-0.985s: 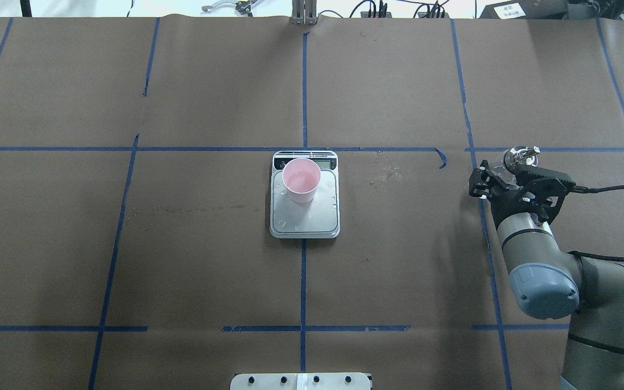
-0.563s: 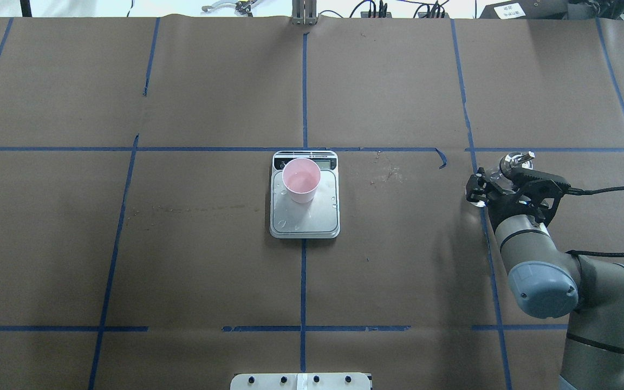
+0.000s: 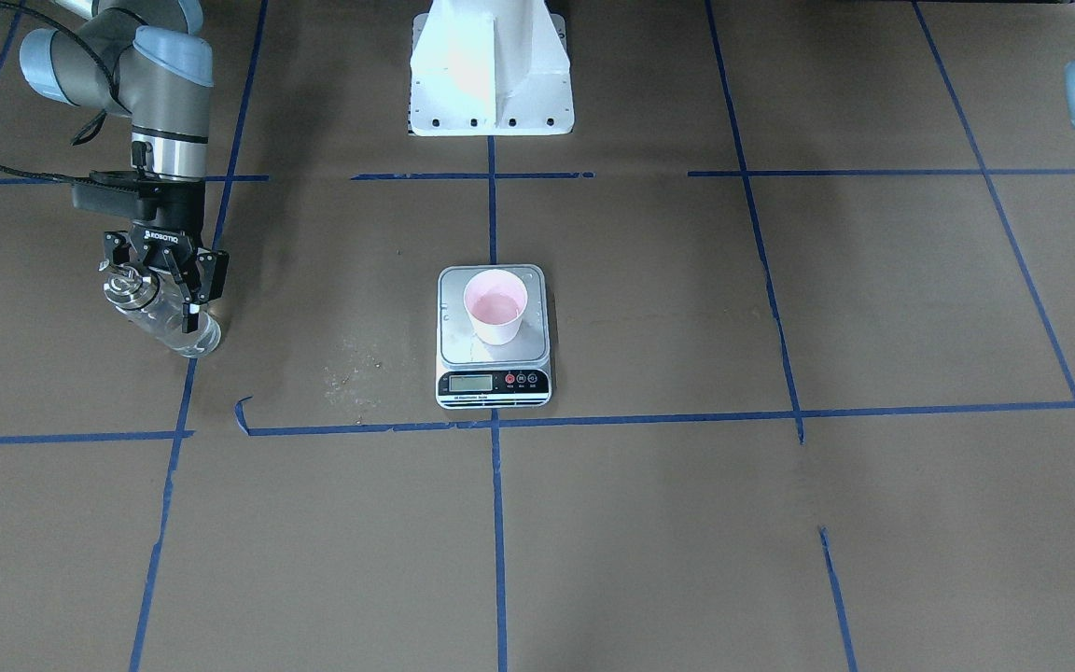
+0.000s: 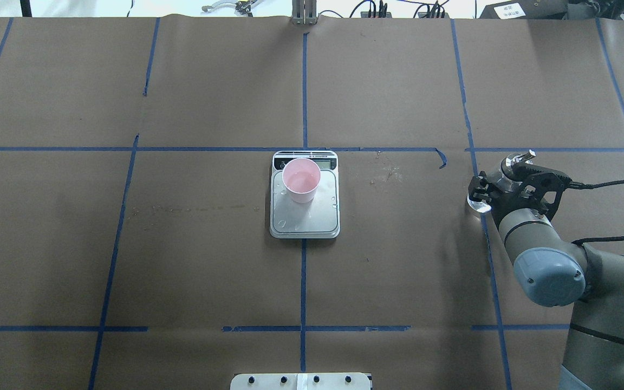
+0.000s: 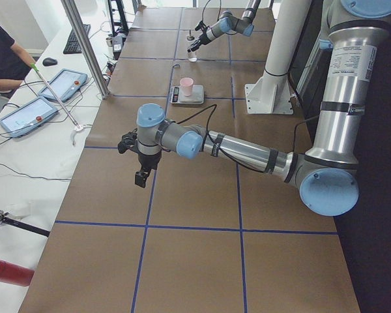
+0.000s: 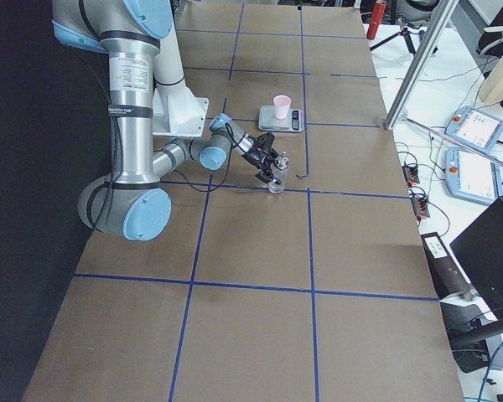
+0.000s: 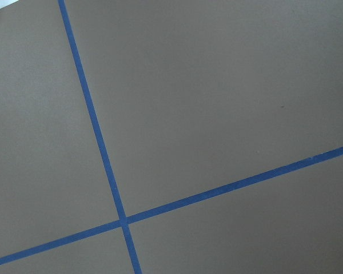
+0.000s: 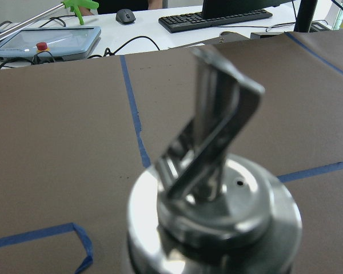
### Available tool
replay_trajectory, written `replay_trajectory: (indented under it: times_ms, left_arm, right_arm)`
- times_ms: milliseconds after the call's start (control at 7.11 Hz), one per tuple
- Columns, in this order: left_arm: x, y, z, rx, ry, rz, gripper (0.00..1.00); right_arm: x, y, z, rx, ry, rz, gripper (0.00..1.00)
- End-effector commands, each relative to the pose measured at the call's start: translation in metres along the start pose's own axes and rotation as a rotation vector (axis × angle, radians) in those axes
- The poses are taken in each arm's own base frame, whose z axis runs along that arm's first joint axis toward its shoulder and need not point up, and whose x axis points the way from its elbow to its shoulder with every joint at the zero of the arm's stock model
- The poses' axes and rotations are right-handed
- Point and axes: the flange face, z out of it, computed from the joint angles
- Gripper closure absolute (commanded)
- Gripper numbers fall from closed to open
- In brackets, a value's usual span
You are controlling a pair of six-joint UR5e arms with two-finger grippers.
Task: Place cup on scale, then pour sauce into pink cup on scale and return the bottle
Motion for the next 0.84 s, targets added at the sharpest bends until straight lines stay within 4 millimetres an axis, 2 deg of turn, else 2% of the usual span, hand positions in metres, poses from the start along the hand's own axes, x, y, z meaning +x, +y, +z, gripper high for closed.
replay_trajectory:
  times_ms: [0, 141, 281, 422, 563, 704]
  left_arm:
    - [-0.0023, 0.0001, -0.0019, 0.004, -0.002, -0.003, 0.0]
    - [-0.0023, 0.0002, -0.0018, 0.003, -0.001, -0.004, 0.0]
    - [-0.0019, -0.0006, -0.0022, 0.004, -0.001, -0.003, 0.0]
    - [-0.0019, -0.0006, -0.0022, 0.004, -0.001, -0.003, 0.0]
    - [-0.0019, -0.0006, -0.0022, 0.004, -0.001, -0.003, 0.0]
    - [-0.0018, -0.0007, -0.0024, 0.005, -0.001, -0.004, 0.0]
  right_arm:
    - [0.005, 0.0045, 0.0064, -0.006, 0.015, -0.011, 1.0]
    - [0.0045, 0.0048, 0.0068, -0.006, 0.015, -0.011, 0.88]
    - [0.0032, 0.0068, 0.0091, -0.001, 0.017, -0.014, 0.62]
    - [0.0041, 0.0067, 0.0106, 0.002, 0.02, -0.015, 0.41]
    - [0.0042, 0.007, 0.0106, -0.001, 0.02, -0.015, 0.01]
    - [0.0012, 0.0049, 0.0082, -0.005, 0.014, -0.016, 0.0]
